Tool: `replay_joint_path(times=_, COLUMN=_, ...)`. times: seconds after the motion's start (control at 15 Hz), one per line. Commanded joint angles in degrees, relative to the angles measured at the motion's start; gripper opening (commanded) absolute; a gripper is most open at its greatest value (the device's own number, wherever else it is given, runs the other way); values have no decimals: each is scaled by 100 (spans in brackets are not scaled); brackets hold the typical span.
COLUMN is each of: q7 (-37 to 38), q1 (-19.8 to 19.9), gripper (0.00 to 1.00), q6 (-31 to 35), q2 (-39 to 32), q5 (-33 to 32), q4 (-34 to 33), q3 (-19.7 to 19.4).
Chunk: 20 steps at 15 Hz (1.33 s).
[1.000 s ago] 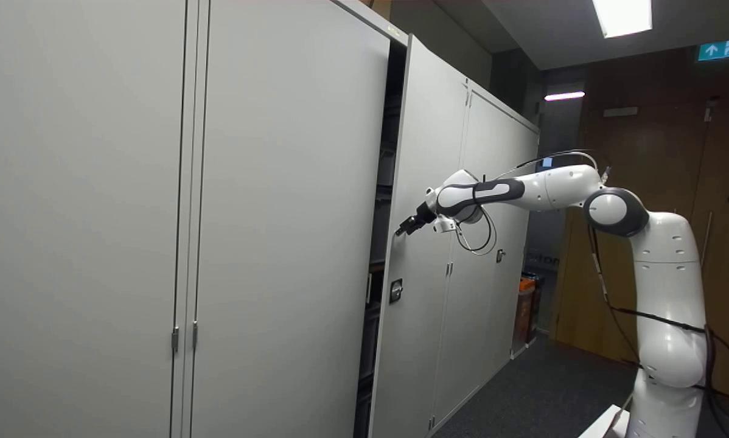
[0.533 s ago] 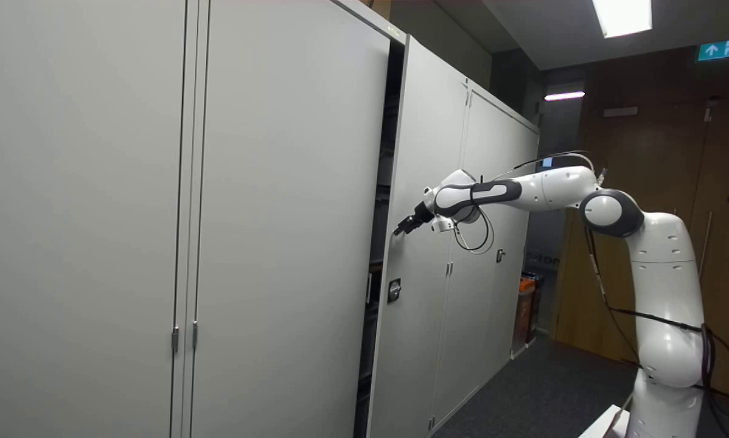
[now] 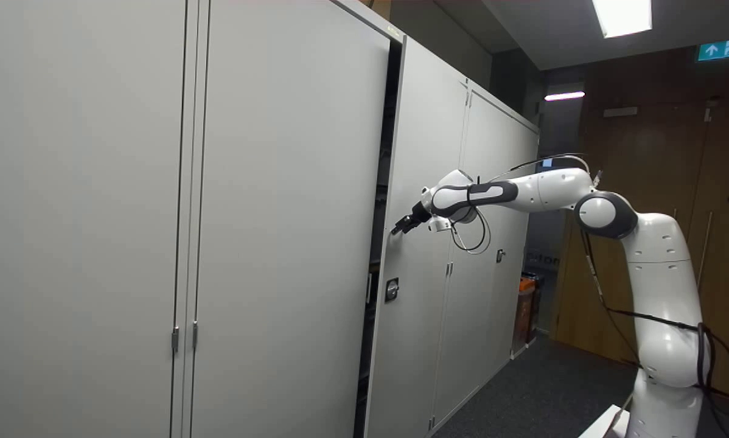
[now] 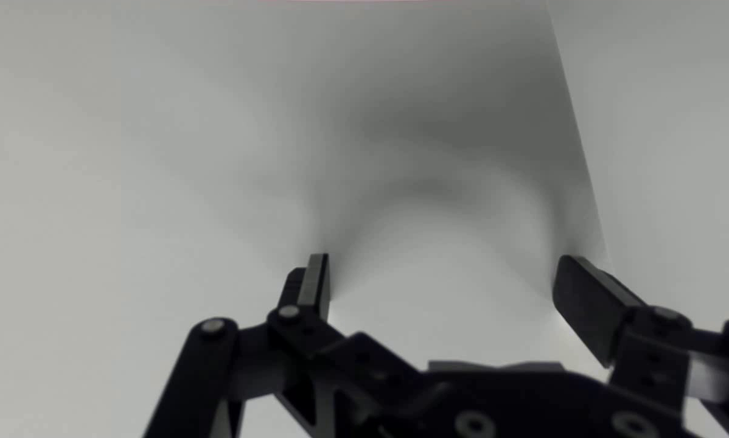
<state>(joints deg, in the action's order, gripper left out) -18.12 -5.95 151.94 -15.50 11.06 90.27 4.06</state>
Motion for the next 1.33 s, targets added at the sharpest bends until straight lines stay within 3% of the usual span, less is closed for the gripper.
replay_joint_path(times=0.0, q7=159, q1=143, gripper=100, q6=-183, q2=-240, q5=-174, q4=-463, q3=139)
replay_joint_path(times=1.27, q7=136, q1=141, gripper=100, q6=-799, q2=-942, q5=-249, q4=-1591, q3=156)
